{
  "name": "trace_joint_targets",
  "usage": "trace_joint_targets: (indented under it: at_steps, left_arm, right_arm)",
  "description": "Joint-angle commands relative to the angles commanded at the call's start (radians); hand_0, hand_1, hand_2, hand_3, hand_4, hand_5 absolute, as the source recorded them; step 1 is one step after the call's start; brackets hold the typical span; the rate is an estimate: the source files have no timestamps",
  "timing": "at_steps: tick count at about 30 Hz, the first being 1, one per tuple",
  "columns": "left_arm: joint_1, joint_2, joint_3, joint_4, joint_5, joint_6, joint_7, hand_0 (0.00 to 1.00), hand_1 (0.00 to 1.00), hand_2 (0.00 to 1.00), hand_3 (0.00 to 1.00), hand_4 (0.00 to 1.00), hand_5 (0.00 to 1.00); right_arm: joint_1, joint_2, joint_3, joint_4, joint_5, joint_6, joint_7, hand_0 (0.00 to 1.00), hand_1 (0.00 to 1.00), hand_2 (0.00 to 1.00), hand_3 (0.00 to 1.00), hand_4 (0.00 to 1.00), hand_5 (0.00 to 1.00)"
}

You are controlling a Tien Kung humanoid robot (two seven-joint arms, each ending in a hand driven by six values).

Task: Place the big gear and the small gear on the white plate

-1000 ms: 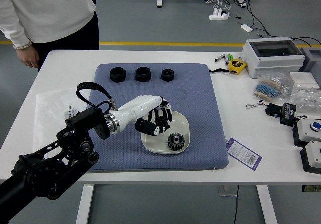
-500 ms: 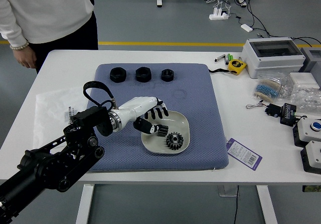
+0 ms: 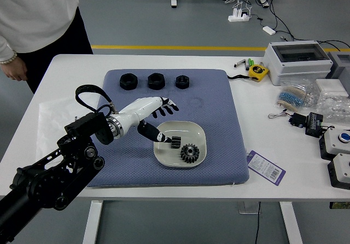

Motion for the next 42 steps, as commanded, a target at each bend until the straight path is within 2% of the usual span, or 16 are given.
trace_joint_targets:
  at_steps: [1, 2, 5, 7, 8, 10, 12, 13, 14, 16, 19, 20, 25, 26, 36, 42]
  left_arm:
    - [0.007, 0.0, -0.019, -0.006, 0.002, 0.005, -0.001, 0.507, 0.65, 0.72, 0.759, 0.998, 0.133]
    - [0.024, -0.002, -0.047, -0.018, 0.003, 0.021, -0.005, 0.507, 0.649, 0.719, 0.754, 0.998, 0.19]
    - [0.074, -0.006, -0.131, -0.043, -0.016, 0.081, -0.018, 0.507, 0.649, 0.719, 0.754, 0.998, 0.19]
    - [0.123, -0.013, -0.196, -0.049, -0.088, 0.151, -0.054, 0.507, 0.649, 0.719, 0.754, 0.998, 0.19]
    - [0.141, -0.014, -0.22, -0.049, -0.13, 0.183, -0.069, 0.518, 0.64, 0.708, 0.731, 0.998, 0.254]
    - [0.17, -0.017, -0.259, -0.049, -0.205, 0.227, -0.103, 0.518, 0.64, 0.708, 0.731, 0.998, 0.254]
    - [0.205, -0.02, -0.299, -0.046, -0.28, 0.249, -0.147, 0.518, 0.64, 0.708, 0.731, 0.998, 0.254]
    - [0.214, -0.021, -0.308, -0.045, -0.323, 0.253, -0.159, 0.518, 0.64, 0.708, 0.731, 0.998, 0.254]
    - [0.23, -0.024, -0.32, -0.044, -0.362, 0.256, -0.175, 0.594, 0.649, 0.724, 0.755, 0.998, 0.185]
    - [0.242, -0.026, -0.328, -0.043, -0.453, 0.257, -0.187, 0.594, 0.649, 0.724, 0.755, 0.998, 0.185]
    - [0.292, -0.037, -0.335, -0.05, -0.577, 0.268, -0.215, 0.594, 0.649, 0.724, 0.755, 0.998, 0.185]
    - [0.299, -0.039, -0.336, -0.052, -0.622, 0.271, -0.219, 0.679, 0.658, 0.735, 0.756, 0.973, 0.151]
    - [0.345, -0.054, -0.343, -0.07, -0.83, 0.283, -0.247, 0.679, 0.658, 0.735, 0.756, 0.973, 0.151]
    - [0.347, -0.054, -0.344, -0.071, -0.869, 0.284, -0.248, 0.711, 0.668, 0.749, 0.744, 0.948, 0.118]
    - [0.397, -0.046, -0.412, -0.09, -1.282, 0.274, -0.274, 0.737, 0.677, 0.759, 0.76, 0.955, 0.125]
    - [0.412, -0.036, -0.433, -0.097, -1.279, 0.27, -0.271, 0.744, 0.686, 0.764, 0.761, 0.945, 0.138]
  right_arm:
    - [0.0, 0.0, 0.0, 0.0, 0.0, 0.0, 0.0, 0.652, 0.648, 0.738, 0.595, 0.851, 0.698]
    - [-0.002, 0.0, 0.0, 0.0, -0.001, 0.001, 0.0, 0.652, 0.648, 0.738, 0.596, 0.851, 0.698]
    - [-0.006, 0.0, 0.001, -0.001, -0.003, 0.002, 0.001, 0.652, 0.648, 0.738, 0.596, 0.851, 0.698]
    - [-0.009, 0.001, 0.002, -0.001, -0.006, 0.003, 0.0, 0.652, 0.648, 0.738, 0.596, 0.851, 0.698]
    - [-0.01, 0.001, 0.002, -0.001, -0.007, 0.003, 0.0, 0.651, 0.648, 0.737, 0.595, 0.851, 0.698]
    - [-0.012, 0.002, 0.003, -0.001, -0.009, 0.004, 0.0, 0.651, 0.648, 0.737, 0.595, 0.851, 0.698]
    - [-0.014, 0.002, 0.004, -0.001, -0.011, 0.004, -0.001, 0.651, 0.648, 0.737, 0.595, 0.851, 0.698]
    - [-0.014, 0.002, 0.004, -0.001, -0.011, 0.004, -0.001, 0.651, 0.648, 0.737, 0.595, 0.851, 0.698]
    - [-0.014, 0.002, 0.003, -0.001, -0.011, 0.004, 0.0, 0.652, 0.648, 0.738, 0.596, 0.85, 0.697]
    - [-0.015, 0.002, 0.003, -0.001, -0.011, 0.004, 0.0, 0.652, 0.648, 0.738, 0.596, 0.85, 0.697]
    - [-0.016, 0.002, 0.0, -0.002, -0.003, 0.004, 0.004, 0.652, 0.648, 0.738, 0.596, 0.85, 0.697]
    - [-0.016, 0.002, -0.001, -0.002, -0.001, 0.004, 0.005, 0.65, 0.648, 0.738, 0.596, 0.849, 0.698]
    - [-0.014, 0.001, -0.01, -0.002, 0.015, 0.005, 0.011, 0.65, 0.648, 0.738, 0.596, 0.849, 0.698]
    - [-0.014, 0.001, -0.01, -0.002, 0.016, 0.005, 0.011, 0.65, 0.647, 0.738, 0.595, 0.848, 0.696]
    - [-0.011, 0.002, -0.011, -0.002, 0.016, 0.006, 0.009, 0.65, 0.647, 0.738, 0.595, 0.848, 0.695]
    - [-0.009, 0.002, -0.012, -0.002, 0.017, 0.007, 0.009, 0.651, 0.647, 0.738, 0.595, 0.846, 0.692]
